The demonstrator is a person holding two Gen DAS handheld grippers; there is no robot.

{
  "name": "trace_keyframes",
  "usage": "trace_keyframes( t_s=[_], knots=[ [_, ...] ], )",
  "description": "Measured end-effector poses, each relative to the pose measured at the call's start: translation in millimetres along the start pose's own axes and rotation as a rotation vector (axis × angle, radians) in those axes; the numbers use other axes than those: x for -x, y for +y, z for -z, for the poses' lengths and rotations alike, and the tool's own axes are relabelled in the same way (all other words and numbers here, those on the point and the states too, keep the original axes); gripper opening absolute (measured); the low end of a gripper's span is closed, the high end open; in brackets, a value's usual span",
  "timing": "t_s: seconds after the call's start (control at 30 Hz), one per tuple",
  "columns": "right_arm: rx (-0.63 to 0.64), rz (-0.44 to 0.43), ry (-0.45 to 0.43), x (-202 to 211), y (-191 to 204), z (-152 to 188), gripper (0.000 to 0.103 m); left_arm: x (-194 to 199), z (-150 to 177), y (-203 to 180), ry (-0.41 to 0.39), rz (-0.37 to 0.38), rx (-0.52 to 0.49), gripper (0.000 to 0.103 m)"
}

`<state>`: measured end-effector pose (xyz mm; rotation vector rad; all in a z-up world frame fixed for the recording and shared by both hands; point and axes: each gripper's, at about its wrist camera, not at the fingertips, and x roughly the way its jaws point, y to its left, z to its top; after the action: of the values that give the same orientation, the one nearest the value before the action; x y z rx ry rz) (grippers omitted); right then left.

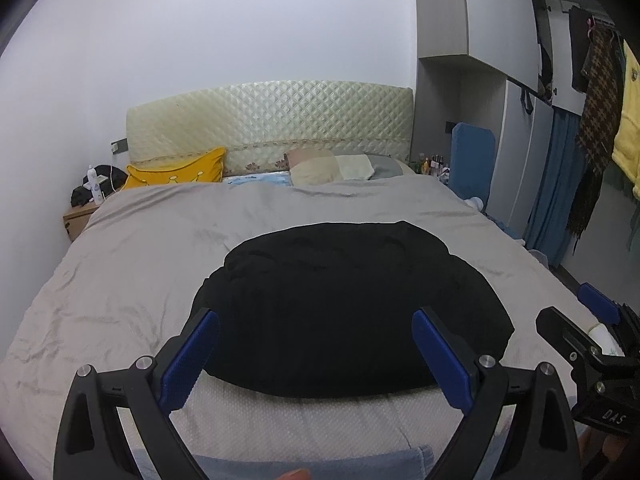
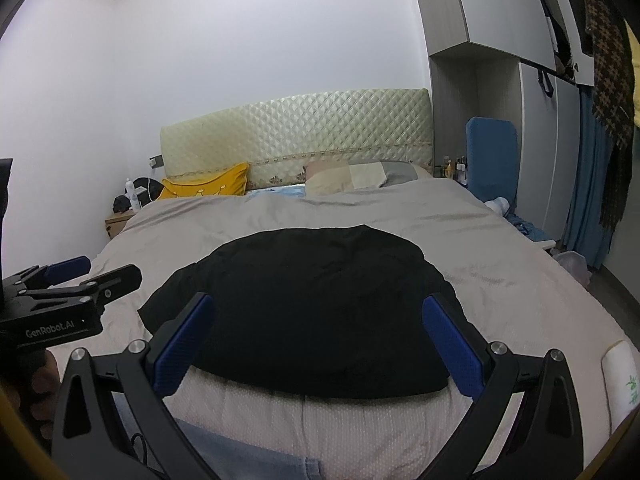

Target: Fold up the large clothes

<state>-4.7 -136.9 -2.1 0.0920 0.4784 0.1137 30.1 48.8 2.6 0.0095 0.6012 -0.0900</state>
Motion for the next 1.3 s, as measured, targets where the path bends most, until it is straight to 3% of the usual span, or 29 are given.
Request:
trace_keyframes(
  t_s=[1.3],
  knots=[
    [-0.008,0.025,0.042,-14.1,-7.8,7.8,0.103,-10.6,6.6,-5.9,0.036,0.013,0.007,0.098]
  ],
)
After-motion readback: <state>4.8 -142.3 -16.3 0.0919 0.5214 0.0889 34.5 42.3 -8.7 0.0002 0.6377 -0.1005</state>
